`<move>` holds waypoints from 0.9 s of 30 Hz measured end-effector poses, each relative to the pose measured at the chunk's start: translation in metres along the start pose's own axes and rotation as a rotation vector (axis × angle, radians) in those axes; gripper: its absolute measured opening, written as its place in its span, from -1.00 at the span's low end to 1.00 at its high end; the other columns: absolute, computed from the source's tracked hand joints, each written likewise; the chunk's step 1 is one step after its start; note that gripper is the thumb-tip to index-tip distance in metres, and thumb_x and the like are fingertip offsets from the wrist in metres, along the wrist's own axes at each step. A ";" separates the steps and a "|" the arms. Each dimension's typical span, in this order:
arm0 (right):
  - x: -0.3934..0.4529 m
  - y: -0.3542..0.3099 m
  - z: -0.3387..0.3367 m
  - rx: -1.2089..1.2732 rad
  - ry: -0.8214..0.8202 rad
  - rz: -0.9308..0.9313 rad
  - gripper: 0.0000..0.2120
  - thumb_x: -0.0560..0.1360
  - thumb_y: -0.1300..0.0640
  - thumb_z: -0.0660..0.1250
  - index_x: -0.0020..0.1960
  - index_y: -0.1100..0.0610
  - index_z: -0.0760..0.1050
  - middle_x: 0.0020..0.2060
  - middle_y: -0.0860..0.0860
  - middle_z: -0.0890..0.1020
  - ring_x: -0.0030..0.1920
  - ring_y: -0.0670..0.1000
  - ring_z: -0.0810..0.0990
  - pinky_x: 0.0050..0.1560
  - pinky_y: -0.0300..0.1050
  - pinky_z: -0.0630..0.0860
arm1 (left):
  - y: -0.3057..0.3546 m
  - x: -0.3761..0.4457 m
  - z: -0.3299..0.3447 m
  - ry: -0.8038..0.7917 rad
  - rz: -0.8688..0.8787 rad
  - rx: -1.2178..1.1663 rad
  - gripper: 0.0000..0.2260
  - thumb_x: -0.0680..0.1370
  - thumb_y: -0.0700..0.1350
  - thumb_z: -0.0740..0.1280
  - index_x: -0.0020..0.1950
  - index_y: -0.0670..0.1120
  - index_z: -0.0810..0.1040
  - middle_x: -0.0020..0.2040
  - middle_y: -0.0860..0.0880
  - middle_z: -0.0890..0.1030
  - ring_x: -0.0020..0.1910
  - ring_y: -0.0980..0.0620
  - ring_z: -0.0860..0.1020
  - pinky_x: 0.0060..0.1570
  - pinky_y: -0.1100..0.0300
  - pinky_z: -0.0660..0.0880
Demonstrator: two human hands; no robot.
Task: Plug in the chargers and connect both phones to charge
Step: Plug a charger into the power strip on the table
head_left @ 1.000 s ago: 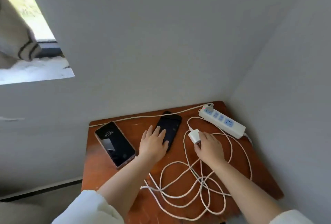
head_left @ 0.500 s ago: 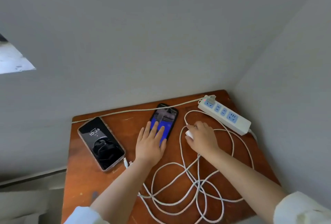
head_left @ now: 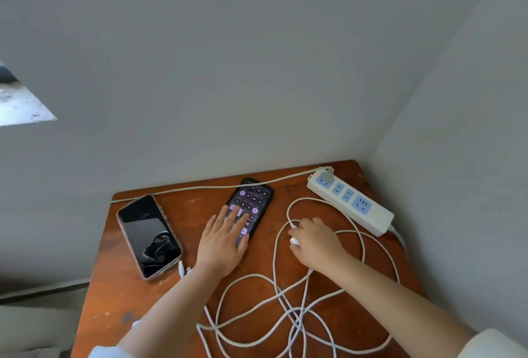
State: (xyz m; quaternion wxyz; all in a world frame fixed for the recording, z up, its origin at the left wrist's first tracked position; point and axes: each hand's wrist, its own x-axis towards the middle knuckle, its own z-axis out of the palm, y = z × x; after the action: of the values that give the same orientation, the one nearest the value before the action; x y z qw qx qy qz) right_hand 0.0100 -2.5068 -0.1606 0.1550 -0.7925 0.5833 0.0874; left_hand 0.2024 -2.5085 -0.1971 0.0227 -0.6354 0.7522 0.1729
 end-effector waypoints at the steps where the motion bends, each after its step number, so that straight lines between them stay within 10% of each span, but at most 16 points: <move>1: -0.001 0.001 0.000 0.002 -0.011 0.004 -0.62 0.56 0.04 0.19 0.34 0.09 0.33 0.26 0.09 0.46 0.20 0.09 0.39 0.11 -0.10 0.44 | 0.000 0.000 0.000 -0.004 -0.002 -0.009 -0.13 0.24 0.25 -0.44 0.50 0.04 0.03 0.55 0.01 0.01 0.53 0.00 -0.14 0.46 0.13 -0.23; 14: -0.010 0.026 -0.020 0.271 0.022 0.072 -0.56 0.50 0.16 0.27 0.35 0.07 0.30 0.29 0.10 0.35 0.20 0.08 0.46 0.11 -0.16 0.48 | 0.009 0.000 -0.013 -0.048 0.035 0.139 -0.51 0.60 0.18 -0.16 0.51 0.06 -0.03 0.56 0.01 -0.06 0.53 0.01 -0.20 0.47 0.10 -0.25; 18: -0.018 0.048 -0.032 0.472 0.146 0.110 -0.71 0.46 0.23 0.33 0.15 0.14 0.40 0.18 0.12 0.43 0.09 0.07 0.48 0.00 -0.19 0.44 | 0.031 -0.002 -0.013 -0.032 0.215 0.067 -0.19 0.36 0.36 -0.43 0.50 0.05 0.03 0.55 0.00 -0.02 0.46 0.06 -0.26 0.38 0.18 -0.30; 27: -0.020 0.100 -0.050 0.890 0.499 0.367 -0.73 0.45 0.37 0.32 0.13 0.24 0.44 0.12 0.18 0.56 -0.02 0.00 0.49 -0.07 -0.18 0.39 | 0.070 0.008 0.015 -0.176 0.227 0.057 -0.53 0.63 0.06 -0.03 0.51 0.02 -0.05 0.56 0.02 -0.09 0.53 0.04 -0.18 0.48 0.12 -0.22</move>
State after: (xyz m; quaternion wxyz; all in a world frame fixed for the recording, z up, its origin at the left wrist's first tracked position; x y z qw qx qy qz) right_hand -0.0931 -2.5337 -0.1217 0.3145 -0.5320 0.7121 -0.3332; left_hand 0.1308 -2.5024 -0.1966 0.0868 -0.5278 0.8189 0.2079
